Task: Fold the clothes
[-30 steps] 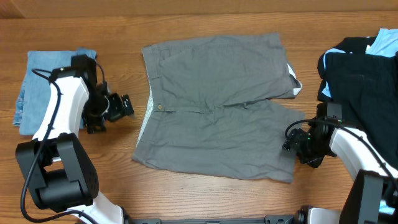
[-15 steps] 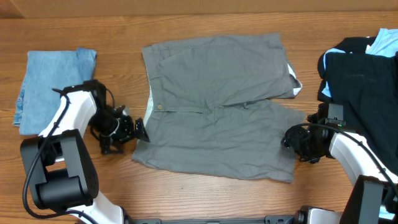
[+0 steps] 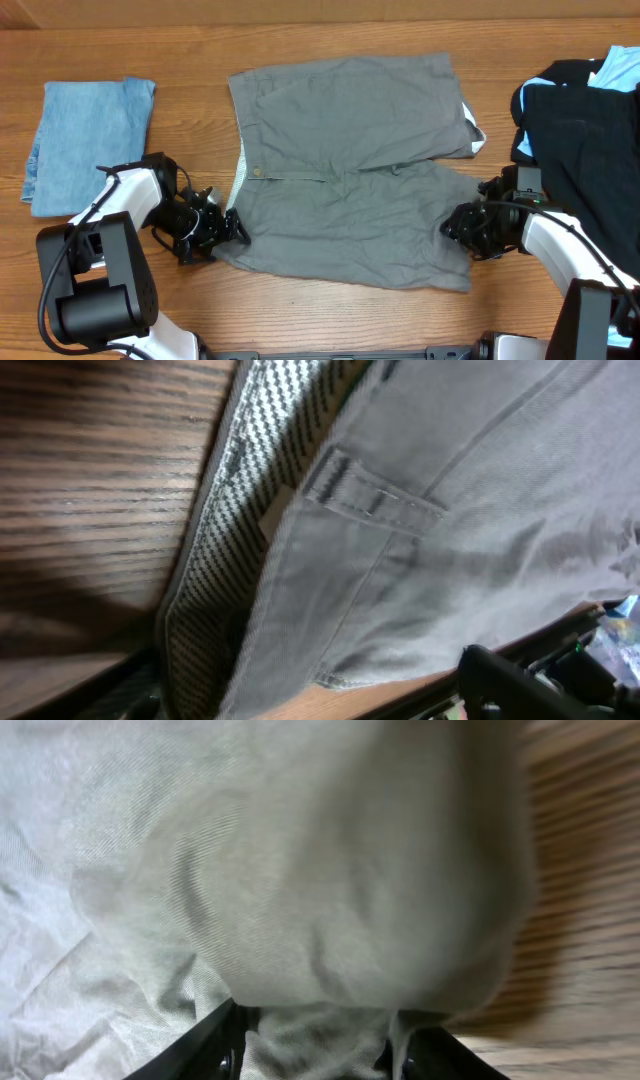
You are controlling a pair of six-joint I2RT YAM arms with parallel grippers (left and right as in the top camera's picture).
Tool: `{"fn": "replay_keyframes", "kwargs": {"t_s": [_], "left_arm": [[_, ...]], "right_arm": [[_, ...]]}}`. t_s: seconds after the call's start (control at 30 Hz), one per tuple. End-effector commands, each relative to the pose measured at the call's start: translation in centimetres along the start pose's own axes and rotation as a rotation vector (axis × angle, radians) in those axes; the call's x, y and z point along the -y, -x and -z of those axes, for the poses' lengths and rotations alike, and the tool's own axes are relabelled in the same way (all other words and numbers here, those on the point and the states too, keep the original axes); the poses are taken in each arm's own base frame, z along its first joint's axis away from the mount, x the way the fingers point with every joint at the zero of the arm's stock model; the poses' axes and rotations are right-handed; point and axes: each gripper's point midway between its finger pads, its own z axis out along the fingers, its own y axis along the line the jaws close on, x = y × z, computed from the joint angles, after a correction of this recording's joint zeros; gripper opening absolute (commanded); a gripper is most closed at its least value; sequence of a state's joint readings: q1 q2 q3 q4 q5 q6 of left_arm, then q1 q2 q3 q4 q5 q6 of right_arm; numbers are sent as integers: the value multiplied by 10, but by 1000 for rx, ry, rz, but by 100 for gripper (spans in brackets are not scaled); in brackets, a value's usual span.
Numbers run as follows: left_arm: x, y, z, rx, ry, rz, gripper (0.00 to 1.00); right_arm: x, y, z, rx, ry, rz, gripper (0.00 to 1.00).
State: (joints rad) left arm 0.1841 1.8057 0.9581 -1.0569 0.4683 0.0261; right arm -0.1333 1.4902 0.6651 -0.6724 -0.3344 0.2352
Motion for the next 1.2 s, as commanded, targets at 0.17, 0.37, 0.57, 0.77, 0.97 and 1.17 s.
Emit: {"fn": "replay_keyframes", "kwargs": {"t_s": [0.17, 0.37, 0.57, 0.77, 0.97, 1.17], "left_arm": [[-11, 1, -14, -3, 36, -27, 30], [-10, 1, -14, -2, 32, -11, 27], [-11, 2, -14, 1, 33, 78, 4], [-14, 4, -14, 9, 55, 99, 17], [-14, 7, -14, 23, 54, 101, 53], [-15, 8, -14, 29, 59, 98, 54]], "right_arm": [[6, -23, -15, -81, -14, -2, 44], [5, -21, -13, -80, -15, -2, 44], [10, -23, -12, -85, -47, -44, 54], [15, -19, 25, -143, -191, -150, 75], [16, -34, 30, -197, -211, -269, 87], [9, -61, 25, -301, -157, -336, 94]]}}
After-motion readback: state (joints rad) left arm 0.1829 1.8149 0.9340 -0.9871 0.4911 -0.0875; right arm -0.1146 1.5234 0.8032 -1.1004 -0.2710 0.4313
